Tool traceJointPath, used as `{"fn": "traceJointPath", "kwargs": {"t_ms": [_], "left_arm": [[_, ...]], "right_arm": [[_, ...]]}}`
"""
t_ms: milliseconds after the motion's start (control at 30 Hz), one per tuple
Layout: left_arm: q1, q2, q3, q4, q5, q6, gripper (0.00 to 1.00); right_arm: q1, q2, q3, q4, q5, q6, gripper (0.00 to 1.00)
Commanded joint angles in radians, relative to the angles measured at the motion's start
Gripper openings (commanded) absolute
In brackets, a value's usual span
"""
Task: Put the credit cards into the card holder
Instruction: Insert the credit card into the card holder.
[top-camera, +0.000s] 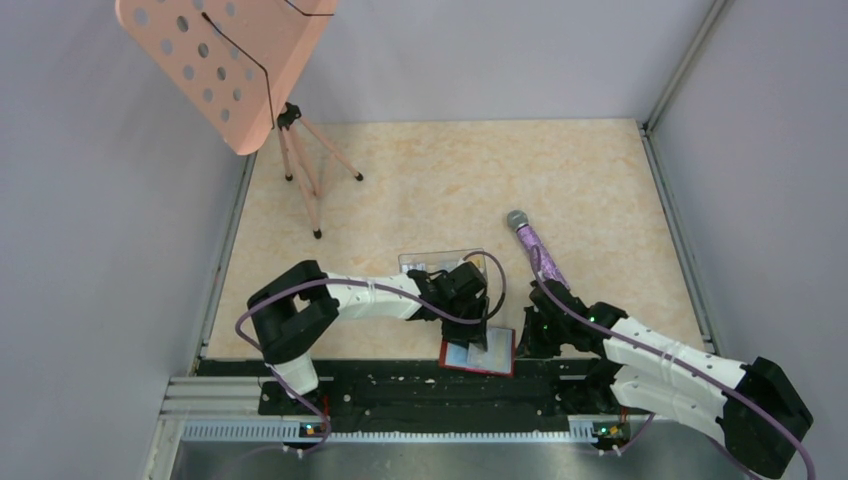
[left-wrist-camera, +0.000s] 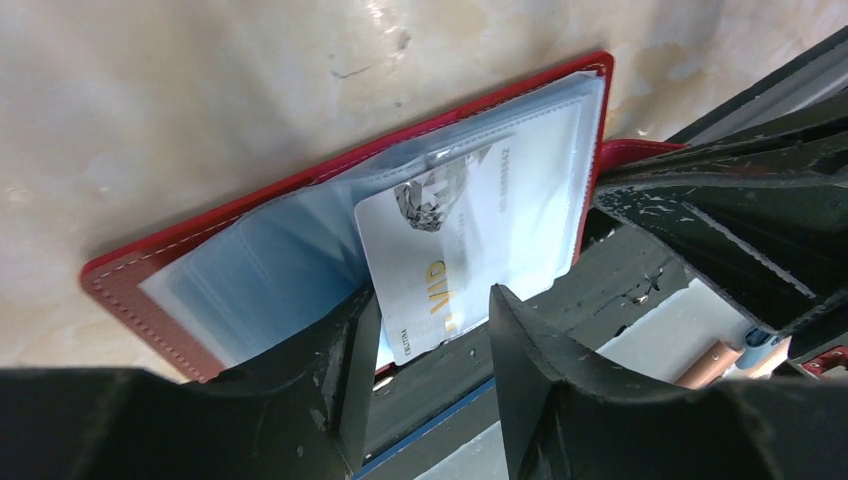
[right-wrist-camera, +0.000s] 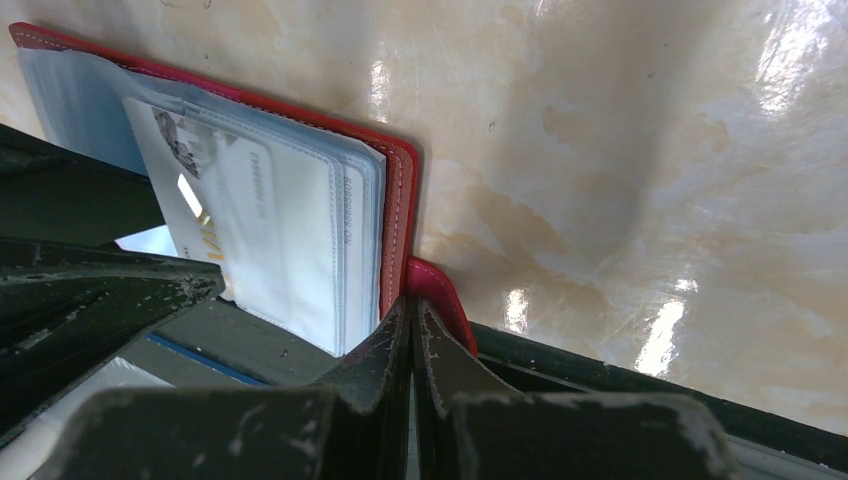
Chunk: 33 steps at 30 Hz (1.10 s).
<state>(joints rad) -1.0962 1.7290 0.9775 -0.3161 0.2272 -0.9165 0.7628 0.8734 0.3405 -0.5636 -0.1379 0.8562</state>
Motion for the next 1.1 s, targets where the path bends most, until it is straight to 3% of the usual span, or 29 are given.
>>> {"fn": "traceJointPath", "kwargs": {"t_ms": [0, 200, 467, 800, 1067], "left_arm": [[-0.037, 0.05, 0.034, 0.05, -0.007, 0.02, 0.49], [-0.057, 0.096, 0.087, 0.089, 0.03, 0.007, 0.49], [-0.068, 0.067, 0.051, 0.219, 0.066, -0.023, 0.49], [-0.067, -0.05, 0.044, -0.049, -0.104, 0.05, 0.52], [-0.051, -0.062, -0.001, -0.005, -0.065, 0.042, 0.53]], "right_arm": [[0.0, 0.004, 0.0, 0.037, -0.015, -0.01, 0.0], [0.002, 0.017, -0.006, 0.063, -0.035, -0.013, 0.0], [0.001, 0.014, -0.002, 0.065, -0.04, -0.012, 0.0], [0.002, -0.007, 0.005, 0.055, -0.044, -0.013, 0.0], [0.001, -0.009, 0.009, 0.051, -0.043, -0.014, 0.0]]}}
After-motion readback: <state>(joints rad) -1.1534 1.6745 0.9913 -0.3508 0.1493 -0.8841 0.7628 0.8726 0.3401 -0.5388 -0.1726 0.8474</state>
